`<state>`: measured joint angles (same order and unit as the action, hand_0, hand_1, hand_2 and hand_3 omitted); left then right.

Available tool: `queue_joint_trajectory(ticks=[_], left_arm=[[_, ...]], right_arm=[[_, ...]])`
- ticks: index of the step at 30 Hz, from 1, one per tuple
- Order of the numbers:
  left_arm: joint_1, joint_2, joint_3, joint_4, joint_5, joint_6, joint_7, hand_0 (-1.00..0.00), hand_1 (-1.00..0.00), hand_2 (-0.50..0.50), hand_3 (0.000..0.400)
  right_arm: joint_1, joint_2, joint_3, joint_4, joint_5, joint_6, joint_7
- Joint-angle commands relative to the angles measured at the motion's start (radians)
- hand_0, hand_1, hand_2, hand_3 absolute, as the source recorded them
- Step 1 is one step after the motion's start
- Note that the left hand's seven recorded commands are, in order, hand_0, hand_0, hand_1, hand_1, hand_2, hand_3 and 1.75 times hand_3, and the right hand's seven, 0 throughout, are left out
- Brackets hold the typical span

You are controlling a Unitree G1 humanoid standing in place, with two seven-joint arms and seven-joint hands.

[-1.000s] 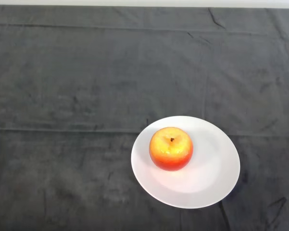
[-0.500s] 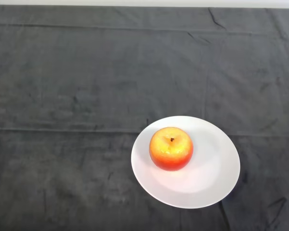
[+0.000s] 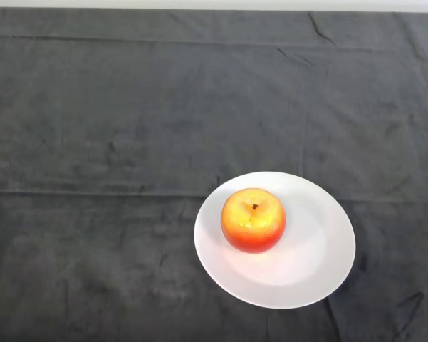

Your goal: Move the apple to the plate

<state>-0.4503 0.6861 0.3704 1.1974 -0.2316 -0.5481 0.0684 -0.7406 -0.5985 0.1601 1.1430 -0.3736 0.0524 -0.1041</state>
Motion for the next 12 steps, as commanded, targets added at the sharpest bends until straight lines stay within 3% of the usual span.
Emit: queue_joint_trajectory(ticks=[1,12], left_arm=[[0.010,0.038,0.018,-0.020,0.011,-0.008,0.013,0.00,0.00,0.00,0.000],[0.000,0.038,0.025,-0.019,0.017,-0.003,0.009,0.00,0.00,0.00,0.000]], right_arm=[[0.014,-0.008,-0.0091,0.021,0.0062,-0.006,0.0022],[0.014,-0.008,-0.0091,0.021,0.0062,-0.006,0.0022]])
